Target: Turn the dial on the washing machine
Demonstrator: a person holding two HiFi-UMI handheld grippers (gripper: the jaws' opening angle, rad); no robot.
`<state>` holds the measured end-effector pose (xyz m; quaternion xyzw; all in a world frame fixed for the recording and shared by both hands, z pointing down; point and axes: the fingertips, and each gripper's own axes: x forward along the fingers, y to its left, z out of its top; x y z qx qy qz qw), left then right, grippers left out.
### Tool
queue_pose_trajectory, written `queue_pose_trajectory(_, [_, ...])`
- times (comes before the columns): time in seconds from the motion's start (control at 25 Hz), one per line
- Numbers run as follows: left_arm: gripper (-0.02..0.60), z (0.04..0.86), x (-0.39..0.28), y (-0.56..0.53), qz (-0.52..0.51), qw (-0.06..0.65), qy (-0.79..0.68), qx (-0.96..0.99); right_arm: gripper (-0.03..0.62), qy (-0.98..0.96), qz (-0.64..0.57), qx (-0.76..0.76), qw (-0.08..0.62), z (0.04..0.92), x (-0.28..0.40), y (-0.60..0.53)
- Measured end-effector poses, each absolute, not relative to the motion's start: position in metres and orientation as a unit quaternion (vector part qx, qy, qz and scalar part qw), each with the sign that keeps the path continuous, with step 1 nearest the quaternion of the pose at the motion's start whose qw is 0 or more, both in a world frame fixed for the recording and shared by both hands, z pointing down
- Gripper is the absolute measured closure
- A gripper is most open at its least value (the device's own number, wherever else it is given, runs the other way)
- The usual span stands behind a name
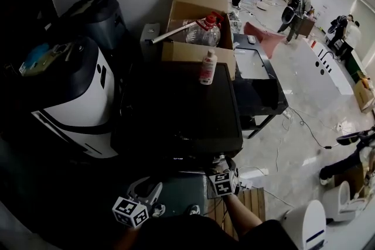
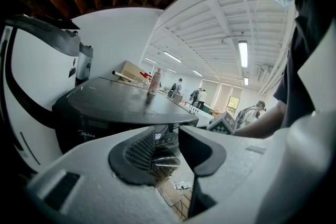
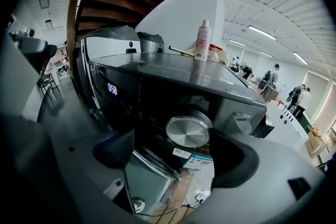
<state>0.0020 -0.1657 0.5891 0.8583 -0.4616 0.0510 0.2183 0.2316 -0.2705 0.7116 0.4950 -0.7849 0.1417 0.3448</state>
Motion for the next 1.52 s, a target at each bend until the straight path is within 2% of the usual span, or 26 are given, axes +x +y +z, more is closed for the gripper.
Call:
queue_pose_trajectory(0.6, [0.451, 0.595, 0.007, -0.167, 0.055, 0.227, -0.460, 0.857, 0.164, -0.782, 0.222, 0.498, 0.302, 0.727, 0.236, -0.276])
queue_pose_trajectory(1.0, [0.451, 0.593, 0.008, -0.165, 0.061, 0.226, -0.461, 0.856, 0.172, -0.780, 0.250, 0.488, 0.300, 0.741, 0.234, -0.274])
queue_pose_trajectory(1.52, [0.451, 0.592, 0.003, -0.166, 0.057, 0.223, -0.460, 0.857, 0.181, -0.775, 0.224, 0.514, 0.292, 0.722, 0.245, -0.271])
